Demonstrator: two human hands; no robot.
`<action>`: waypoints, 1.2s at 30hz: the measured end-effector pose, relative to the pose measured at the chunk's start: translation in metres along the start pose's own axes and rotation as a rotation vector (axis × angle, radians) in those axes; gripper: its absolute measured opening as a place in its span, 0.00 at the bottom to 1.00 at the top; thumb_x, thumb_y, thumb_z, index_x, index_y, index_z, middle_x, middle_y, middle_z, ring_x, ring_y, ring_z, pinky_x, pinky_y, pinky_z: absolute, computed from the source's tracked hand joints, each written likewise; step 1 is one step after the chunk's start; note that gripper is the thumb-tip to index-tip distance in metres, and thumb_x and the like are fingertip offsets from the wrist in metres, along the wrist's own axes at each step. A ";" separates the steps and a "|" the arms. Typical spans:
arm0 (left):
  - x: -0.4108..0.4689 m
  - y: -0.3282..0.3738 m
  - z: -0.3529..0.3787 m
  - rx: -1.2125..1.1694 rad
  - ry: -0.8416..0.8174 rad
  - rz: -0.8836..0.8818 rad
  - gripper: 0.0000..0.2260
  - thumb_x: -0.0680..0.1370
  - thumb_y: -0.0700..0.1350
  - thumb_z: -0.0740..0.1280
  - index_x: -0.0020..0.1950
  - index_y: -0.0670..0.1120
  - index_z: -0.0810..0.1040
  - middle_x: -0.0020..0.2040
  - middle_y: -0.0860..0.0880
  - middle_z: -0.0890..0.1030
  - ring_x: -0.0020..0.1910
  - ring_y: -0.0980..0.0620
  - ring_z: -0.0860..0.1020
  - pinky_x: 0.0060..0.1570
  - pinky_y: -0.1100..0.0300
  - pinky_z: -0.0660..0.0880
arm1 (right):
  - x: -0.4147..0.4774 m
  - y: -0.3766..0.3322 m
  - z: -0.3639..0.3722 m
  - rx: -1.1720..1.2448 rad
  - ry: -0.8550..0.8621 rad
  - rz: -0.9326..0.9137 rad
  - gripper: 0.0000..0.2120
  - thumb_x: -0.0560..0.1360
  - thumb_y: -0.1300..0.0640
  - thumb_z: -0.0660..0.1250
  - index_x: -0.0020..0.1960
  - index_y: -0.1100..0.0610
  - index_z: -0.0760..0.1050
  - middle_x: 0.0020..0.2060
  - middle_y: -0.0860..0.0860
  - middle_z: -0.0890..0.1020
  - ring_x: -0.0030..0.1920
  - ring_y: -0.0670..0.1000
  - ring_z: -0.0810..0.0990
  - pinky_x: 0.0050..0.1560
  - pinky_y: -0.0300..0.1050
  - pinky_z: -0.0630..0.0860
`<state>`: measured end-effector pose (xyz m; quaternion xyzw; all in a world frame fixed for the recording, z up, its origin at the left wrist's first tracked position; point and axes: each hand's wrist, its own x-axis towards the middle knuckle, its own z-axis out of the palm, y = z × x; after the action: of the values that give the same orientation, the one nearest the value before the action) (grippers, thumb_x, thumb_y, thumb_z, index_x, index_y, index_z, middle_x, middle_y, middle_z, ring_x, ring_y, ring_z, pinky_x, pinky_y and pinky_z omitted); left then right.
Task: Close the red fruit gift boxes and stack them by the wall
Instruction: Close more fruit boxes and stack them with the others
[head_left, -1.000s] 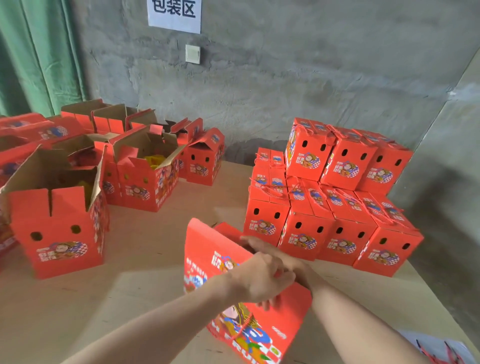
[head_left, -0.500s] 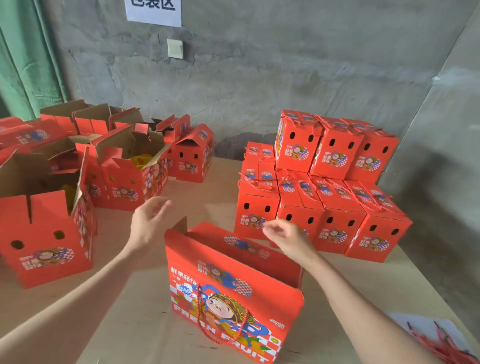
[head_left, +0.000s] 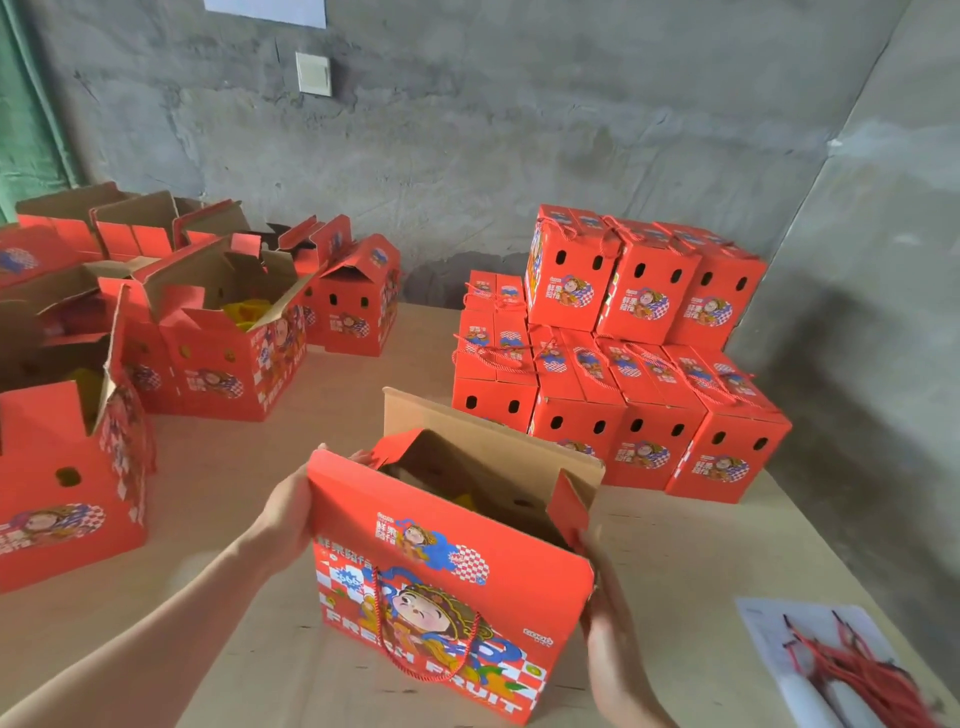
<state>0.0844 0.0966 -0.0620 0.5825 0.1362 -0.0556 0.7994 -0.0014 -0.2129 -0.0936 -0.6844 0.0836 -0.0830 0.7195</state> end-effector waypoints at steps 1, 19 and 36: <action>0.001 -0.002 0.000 -0.005 0.013 0.007 0.26 0.81 0.60 0.51 0.54 0.42 0.81 0.50 0.43 0.84 0.46 0.49 0.83 0.50 0.54 0.76 | 0.001 0.001 0.003 -0.036 0.005 0.000 0.15 0.80 0.49 0.60 0.65 0.47 0.73 0.66 0.51 0.75 0.66 0.50 0.73 0.69 0.57 0.66; -0.039 -0.038 0.016 0.189 0.335 0.267 0.30 0.82 0.60 0.46 0.35 0.58 0.85 0.34 0.63 0.82 0.35 0.70 0.78 0.37 0.74 0.72 | 0.069 -0.019 -0.015 -0.204 -0.215 -0.193 0.13 0.73 0.71 0.67 0.47 0.55 0.82 0.64 0.56 0.75 0.63 0.46 0.73 0.61 0.45 0.73; -0.032 -0.029 0.036 0.686 0.561 0.709 0.15 0.82 0.42 0.56 0.68 0.49 0.72 0.47 0.45 0.81 0.43 0.43 0.76 0.45 0.54 0.69 | 0.058 -0.037 0.014 -0.523 0.027 -0.442 0.15 0.81 0.57 0.59 0.67 0.52 0.70 0.48 0.54 0.82 0.33 0.45 0.77 0.32 0.35 0.71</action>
<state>0.0522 0.0505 -0.0696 0.8114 0.1138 0.3319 0.4675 0.0580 -0.2147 -0.0563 -0.8461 -0.0388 -0.2220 0.4831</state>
